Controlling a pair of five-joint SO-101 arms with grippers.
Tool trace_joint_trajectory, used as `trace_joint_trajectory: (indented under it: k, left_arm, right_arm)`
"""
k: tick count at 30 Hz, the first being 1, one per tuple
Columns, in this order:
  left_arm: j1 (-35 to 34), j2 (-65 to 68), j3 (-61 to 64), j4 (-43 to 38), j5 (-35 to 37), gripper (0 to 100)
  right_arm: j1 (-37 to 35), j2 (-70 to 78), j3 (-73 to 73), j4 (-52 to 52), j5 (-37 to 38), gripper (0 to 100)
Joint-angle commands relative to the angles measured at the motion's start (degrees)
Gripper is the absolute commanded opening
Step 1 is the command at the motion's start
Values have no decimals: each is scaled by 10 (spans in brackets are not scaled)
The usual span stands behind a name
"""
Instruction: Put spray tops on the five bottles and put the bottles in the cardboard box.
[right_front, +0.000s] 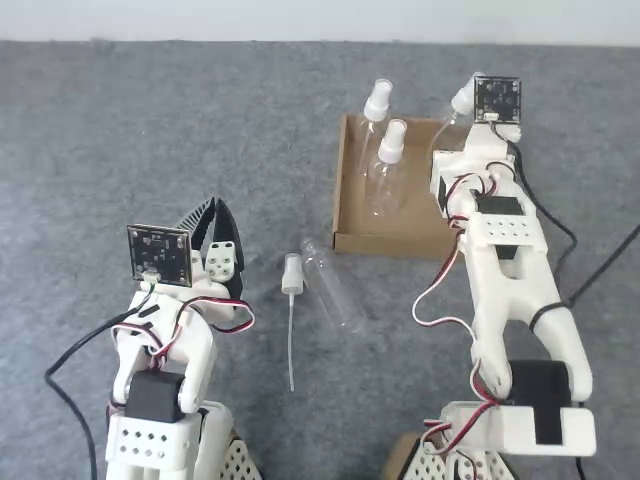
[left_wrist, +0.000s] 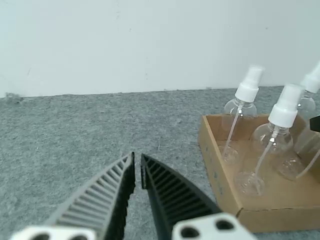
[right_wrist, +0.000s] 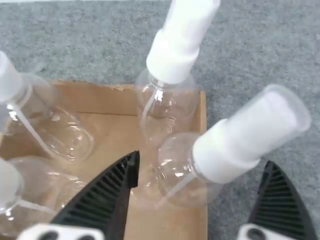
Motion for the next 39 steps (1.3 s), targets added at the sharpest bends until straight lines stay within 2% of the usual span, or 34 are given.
trace_joint_trajectory:
  k: [1, 20, 25, 39]
  left_arm:
    - [-1, -10, -3, -18, 6, 12]
    - [-1, -10, -3, -18, 6, 12]
    - [-1, -9, -3, -18, 6, 12]
    - [-1, -10, -3, -18, 6, 12]
  right_arm:
    - [-3, -44, -4, 4, -2, 314]
    - [1, -46, -17, 8, 8, 314]
    - [1, -46, -78, 94, 37, 314]
    - [2, -46, -289, 289, 39, 314]
